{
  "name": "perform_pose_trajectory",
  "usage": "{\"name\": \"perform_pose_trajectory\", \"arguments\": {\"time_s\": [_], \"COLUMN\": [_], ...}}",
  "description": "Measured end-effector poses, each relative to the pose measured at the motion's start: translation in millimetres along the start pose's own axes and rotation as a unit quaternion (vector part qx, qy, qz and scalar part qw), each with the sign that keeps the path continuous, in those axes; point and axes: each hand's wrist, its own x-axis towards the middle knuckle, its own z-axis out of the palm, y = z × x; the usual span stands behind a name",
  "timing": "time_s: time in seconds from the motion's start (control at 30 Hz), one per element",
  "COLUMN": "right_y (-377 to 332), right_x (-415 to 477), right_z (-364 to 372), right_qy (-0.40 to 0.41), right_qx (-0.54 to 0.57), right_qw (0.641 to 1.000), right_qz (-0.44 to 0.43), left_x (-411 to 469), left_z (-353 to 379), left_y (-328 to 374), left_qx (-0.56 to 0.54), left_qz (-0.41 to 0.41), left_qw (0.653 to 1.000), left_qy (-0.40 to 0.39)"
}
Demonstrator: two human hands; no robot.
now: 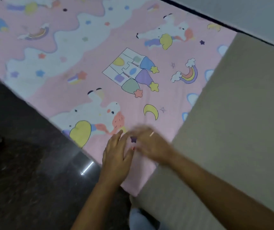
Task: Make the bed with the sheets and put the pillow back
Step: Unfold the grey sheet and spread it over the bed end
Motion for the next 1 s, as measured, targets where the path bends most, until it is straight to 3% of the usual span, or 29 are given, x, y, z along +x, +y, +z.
{"name": "perform_pose_trajectory", "arguments": {"time_s": [0.07, 0.13, 0.17, 0.23, 0.33, 0.4, 0.47, 0.5, 0.57, 0.6, 0.7, 0.77, 0.83, 0.9, 1.0], "right_y": [72.2, 109.0, 105.9, 76.1, -10.6, -44.3, -48.4, -40.1, 3.7, 32.9, 101.8, 93.5, 43.6, -19.5, -95.7], "right_x": [26.3, 40.6, 54.0, 83.5, 111.1, 113.4, 118.8, 122.7, 139.3, 147.4, 149.1, 163.3, 183.8, 213.0, 252.3], "right_z": [-27.4, -38.9, -36.8, -4.4, 45.5, 47.2, 31.6, 19.5, 6.4, -3.7, -35.1, -19.1, 23.0, 63.7, 90.1], "right_qy": [0.083, 0.08, 0.085, 0.078, -0.089, -0.12, -0.156, -0.138, 0.013, 0.075, 0.099, 0.086, 0.088, 0.11, 0.073], "right_qx": [-0.084, -0.126, -0.126, -0.154, -0.08, 0.005, -0.014, -0.002, 0.004, -0.011, -0.116, -0.144, -0.133, -0.102, -0.104], "right_qw": [0.979, 0.932, 0.922, 0.932, 0.975, 0.99, 0.986, 0.988, 0.999, 0.997, 0.952, 0.927, 0.931, 0.958, 0.985], "right_qz": [0.168, 0.331, 0.357, 0.318, 0.187, 0.071, -0.054, -0.068, -0.033, 0.03, 0.264, 0.336, 0.329, 0.245, 0.118], "left_x": [34.8, 68.0, 80.7, 113.5, 144.4, 160.1, 170.9, 172.7, 178.3, 180.2, 191.4, 198.8, 202.7, 205.6, 203.3], "left_z": [-3.4, -6.3, -14.3, -11.1, -6.1, -17.7, -33.3, -46.6, -59.2, -67.1, -90.2, -106.8, -120.6, -138.4, -176.0], "left_y": [-6.3, -6.3, -2.0, -1.5, -3.8, -3.6, -7.1, -5.7, -20.6, -30.6, -63.2, -88.8, -111.0, -130.7, -158.9], "left_qx": [0.019, 0.034, 0.036, 0.047, -0.022, 0.061, 0.111, 0.108, 0.105, 0.103, 0.101, 0.104, 0.136, 0.186, 0.219], "left_qz": [-0.019, -0.014, -0.003, 0.005, 0.015, 0.01, 0.02, 0.015, 0.005, -0.005, -0.055, -0.081, -0.081, -0.064, -0.094], "left_qw": [1.0, 0.999, 0.999, 0.999, 0.999, 0.997, 0.993, 0.994, 0.994, 0.995, 0.992, 0.989, 0.985, 0.979, 0.968], "left_qy": [-0.013, -0.011, -0.004, -0.012, -0.035, -0.04, -0.023, -0.018, -0.018, -0.009, 0.044, 0.071, 0.064, 0.053, 0.078]}}
